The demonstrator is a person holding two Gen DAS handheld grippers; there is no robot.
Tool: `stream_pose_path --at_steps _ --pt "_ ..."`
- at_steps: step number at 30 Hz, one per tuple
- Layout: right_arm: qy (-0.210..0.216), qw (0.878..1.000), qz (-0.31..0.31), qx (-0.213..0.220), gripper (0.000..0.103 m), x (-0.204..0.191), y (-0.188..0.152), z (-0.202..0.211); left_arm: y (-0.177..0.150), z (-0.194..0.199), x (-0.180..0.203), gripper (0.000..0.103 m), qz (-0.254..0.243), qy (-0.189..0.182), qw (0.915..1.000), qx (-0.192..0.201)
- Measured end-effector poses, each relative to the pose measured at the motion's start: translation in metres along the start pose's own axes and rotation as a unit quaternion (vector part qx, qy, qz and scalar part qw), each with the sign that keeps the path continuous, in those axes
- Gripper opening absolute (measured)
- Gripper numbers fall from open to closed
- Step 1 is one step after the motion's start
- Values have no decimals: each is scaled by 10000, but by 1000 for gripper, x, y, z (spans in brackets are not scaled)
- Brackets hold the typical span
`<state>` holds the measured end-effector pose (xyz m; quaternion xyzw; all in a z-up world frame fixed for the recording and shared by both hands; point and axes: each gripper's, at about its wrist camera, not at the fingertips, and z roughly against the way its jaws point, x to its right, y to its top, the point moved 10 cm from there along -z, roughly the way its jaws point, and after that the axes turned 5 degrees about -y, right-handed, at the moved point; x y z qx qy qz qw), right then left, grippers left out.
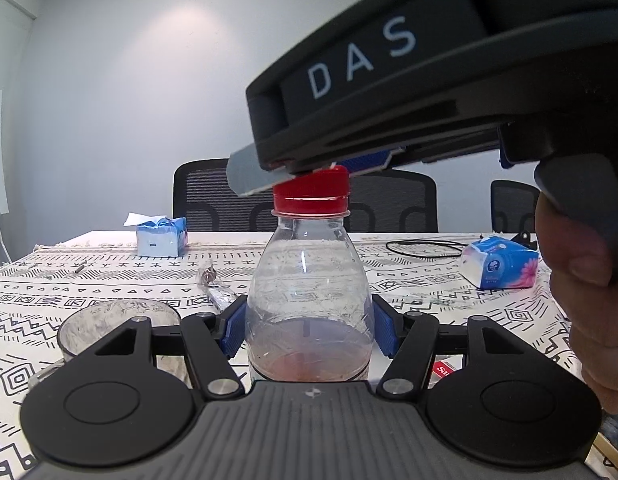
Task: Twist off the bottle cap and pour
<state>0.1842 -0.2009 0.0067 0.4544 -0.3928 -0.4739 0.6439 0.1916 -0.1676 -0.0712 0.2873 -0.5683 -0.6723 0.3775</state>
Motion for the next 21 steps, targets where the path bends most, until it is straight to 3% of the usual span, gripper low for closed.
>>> stream_pose_path --at_steps 2,7,16,21 --pt "-81 9999 -63 32 33 0 -1 -1 0 -1 1 59 25 -1 10000 -17" --pt "167 9998 -52 60 33 4 -1 0 0 -1 1 58 6 -53 10000 -15" --pt "1569 9874 188 123 33 20 0 -4 -1 -7 -3 58 70 -326 9994 -36" --pt "1368 9905 2 115 35 20 1 -2 -2 -9 -1 58 32 -364 9993 0"
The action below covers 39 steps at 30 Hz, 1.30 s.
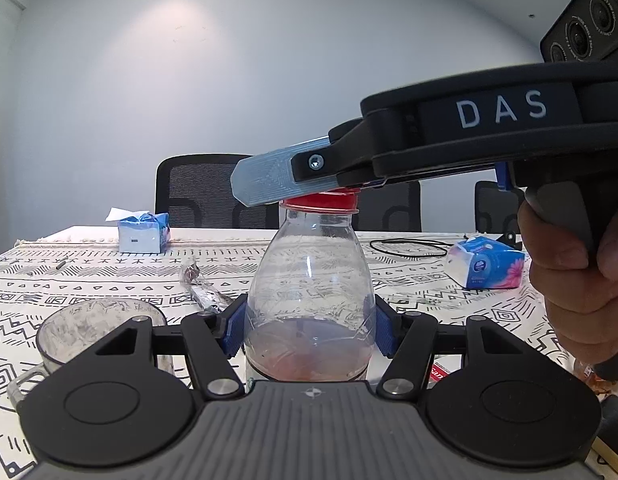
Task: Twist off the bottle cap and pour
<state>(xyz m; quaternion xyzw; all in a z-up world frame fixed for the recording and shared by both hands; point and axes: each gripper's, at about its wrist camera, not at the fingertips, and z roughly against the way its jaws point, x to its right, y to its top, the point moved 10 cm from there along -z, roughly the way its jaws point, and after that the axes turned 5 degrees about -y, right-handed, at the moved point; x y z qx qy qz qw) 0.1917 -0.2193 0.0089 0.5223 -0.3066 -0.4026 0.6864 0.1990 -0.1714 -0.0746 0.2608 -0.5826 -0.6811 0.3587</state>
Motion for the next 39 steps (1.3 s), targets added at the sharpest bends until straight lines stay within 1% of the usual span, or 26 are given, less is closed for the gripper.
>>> stream_pose_path --at_steps 1,3,5,8,10,13,14,18,20,22,24,28,30,32,34,36,39 --pt "-82 10000 -47 18 34 -1 -1 0 0 0 0 59 -8 6 10000 11" --pt "-230 9996 -137 4 39 -2 -3 -1 -1 0 -1 59 27 -9 10000 33" --pt "-323 9992 -221 -43 41 -2 -5 -2 -1 1 -1 59 30 -36 10000 72" --pt "-501 9986 -155 11 48 -4 -3 2 -2 2 0 59 -16 -49 9999 135" --pt "-605 9981 -117 66 49 -5 -1 4 -2 3 1 59 -44 -40 9998 169" --pt "-869 9961 -143 109 52 -4 2 7 -1 6 0 59 -28 3 9998 219" --pt "-1005 9947 -153 132 56 -3 3 9 -1 6 0 59 -20 6 9997 223" --pt "-1214 9925 -131 101 59 -1 2 12 0 10 2 59 -39 -31 9996 263" --pt "-1329 9911 -81 91 60 -1 2 12 0 8 2 59 -15 -36 9997 221" --pt "-1370 9905 -60 119 61 -2 4 13 0 9 0 59 29 -46 9998 217" --pt "-1418 9896 -193 163 64 -2 4 16 0 10 -1 59 71 -55 9997 218" --pt "-1478 9881 -319 276 66 0 -1 24 0 13 5 59 -86 -35 9997 226" --pt "-1377 9887 -466 373 66 2 -6 30 0 14 7 59 -158 -39 9996 241" --pt "-1362 9885 -498 423 66 6 -8 32 0 13 8 59 -181 -34 9996 215" --pt "-1265 9898 -470 448 67 8 -8 33 0 13 8 59 -186 -29 9996 206" --pt "-1232 9905 -389 461 71 9 -9 32 0 14 9 59 -189 -27 9996 201" --pt "-1215 9910 -309 478 72 9 -6 33 0 15 9 59 -203 -6 9996 213"
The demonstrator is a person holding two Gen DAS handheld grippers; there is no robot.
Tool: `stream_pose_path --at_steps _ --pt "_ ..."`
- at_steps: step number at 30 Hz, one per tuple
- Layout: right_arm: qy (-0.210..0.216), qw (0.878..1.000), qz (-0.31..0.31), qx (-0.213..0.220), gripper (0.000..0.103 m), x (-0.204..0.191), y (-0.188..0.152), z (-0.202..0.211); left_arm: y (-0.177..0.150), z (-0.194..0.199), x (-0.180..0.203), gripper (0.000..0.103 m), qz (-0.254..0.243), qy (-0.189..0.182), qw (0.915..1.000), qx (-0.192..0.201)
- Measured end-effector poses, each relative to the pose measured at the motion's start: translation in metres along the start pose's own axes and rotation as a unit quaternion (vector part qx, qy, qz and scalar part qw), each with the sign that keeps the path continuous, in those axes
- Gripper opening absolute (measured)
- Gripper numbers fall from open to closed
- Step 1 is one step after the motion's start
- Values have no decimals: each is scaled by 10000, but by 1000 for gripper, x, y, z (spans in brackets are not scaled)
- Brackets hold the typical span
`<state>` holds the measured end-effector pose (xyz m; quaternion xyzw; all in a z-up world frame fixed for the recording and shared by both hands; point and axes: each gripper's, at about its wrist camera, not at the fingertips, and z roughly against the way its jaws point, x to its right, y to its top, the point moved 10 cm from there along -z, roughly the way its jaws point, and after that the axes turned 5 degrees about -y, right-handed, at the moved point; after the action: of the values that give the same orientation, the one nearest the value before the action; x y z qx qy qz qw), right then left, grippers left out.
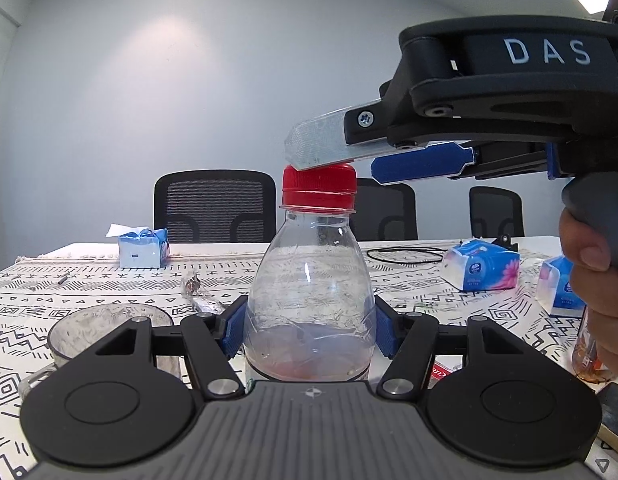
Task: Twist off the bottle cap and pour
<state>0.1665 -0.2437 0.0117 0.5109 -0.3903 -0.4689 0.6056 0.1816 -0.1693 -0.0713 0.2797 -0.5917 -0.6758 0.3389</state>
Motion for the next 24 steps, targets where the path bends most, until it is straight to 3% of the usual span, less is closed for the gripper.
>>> stream_pose_path --at_steps 9,14,16,17,19,21,24 --pt "-169 9997 -197 48 72 -2 4 0 1 2 1 59 -52 146 9999 21" --pt "-19 10000 29 79 72 -19 10 5 2 3 4 59 -151 238 9996 22" --pt "-72 9999 147 -9 67 -24 10 2 1 3 4 59 -182 269 9995 7" --pt "-61 9997 190 -138 54 -27 7 -2 2 3 4 59 -196 281 9994 3" --pt "-126 9993 204 -296 49 -29 4 -8 2 3 5 59 -234 300 9993 -2" --pt "-224 9984 144 -493 36 -28 0 -14 2 3 6 59 -271 318 9991 -8" --pt "-126 9982 59 -576 33 -31 -2 -16 2 2 6 59 -290 342 9990 -20"
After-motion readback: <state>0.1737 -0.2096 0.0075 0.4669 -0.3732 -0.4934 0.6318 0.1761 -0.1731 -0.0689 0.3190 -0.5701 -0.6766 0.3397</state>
